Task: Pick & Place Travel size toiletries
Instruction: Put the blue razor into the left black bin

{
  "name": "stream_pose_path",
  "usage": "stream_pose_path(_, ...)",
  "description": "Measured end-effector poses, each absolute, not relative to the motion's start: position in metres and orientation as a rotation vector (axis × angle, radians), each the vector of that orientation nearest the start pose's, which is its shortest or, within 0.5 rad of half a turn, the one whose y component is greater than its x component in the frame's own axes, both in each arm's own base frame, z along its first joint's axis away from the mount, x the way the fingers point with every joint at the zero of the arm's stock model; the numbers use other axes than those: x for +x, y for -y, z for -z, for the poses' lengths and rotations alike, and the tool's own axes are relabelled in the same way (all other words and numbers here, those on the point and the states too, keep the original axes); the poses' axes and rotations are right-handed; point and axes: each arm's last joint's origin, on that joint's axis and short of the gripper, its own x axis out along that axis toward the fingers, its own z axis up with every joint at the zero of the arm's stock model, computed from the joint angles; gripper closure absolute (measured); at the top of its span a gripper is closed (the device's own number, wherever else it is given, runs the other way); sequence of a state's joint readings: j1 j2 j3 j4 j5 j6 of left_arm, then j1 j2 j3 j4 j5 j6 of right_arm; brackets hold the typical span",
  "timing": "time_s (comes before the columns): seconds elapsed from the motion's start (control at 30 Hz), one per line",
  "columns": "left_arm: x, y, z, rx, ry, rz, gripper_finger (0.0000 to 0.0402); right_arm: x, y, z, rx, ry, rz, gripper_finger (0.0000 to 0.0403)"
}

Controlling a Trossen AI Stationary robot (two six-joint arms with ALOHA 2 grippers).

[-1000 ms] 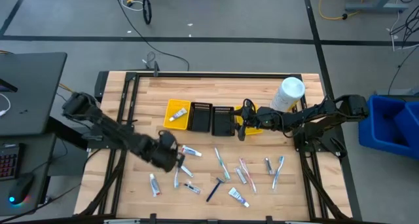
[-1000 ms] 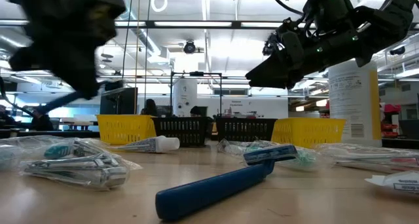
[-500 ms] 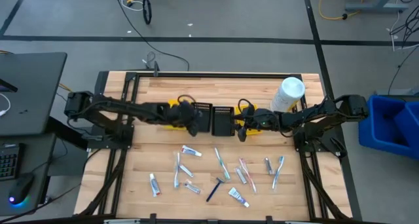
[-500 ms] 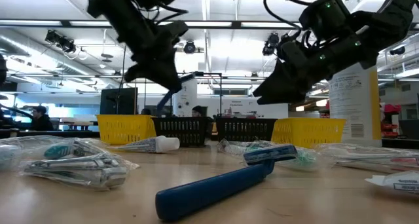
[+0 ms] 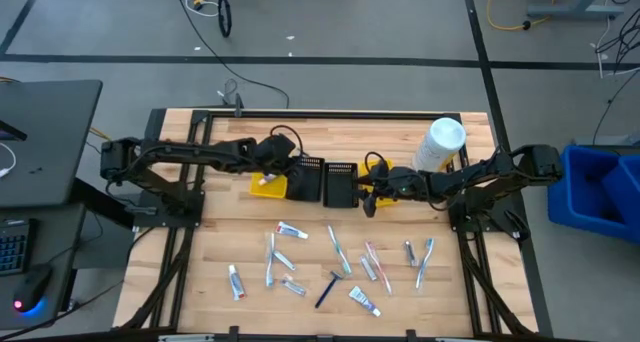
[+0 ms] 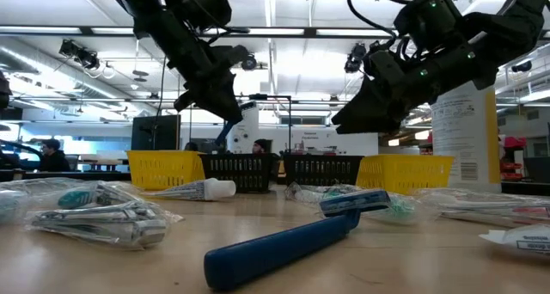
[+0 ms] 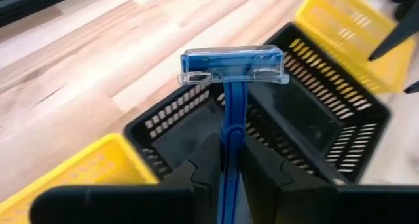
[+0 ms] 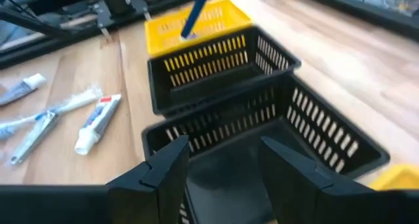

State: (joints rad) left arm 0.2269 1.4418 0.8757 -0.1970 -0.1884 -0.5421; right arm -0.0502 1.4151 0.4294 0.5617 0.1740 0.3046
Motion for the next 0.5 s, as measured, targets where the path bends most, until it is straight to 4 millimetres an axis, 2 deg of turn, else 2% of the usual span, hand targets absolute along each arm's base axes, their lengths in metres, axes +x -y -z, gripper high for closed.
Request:
stream_pose_path(0.33,0.289,-0.071,-0.220,-0.561,-0.598,-0.587,0.0347,0.253,0.018,-0.158,0.244,-0.343,0.271,0.0191)
stream_pose_path(0.5,0.303,-0.067,-0.199,-0.553,-0.653,-0.555,0.0347,0.253,0.018,-0.158,0.244,-0.343,0.275,0.0181)
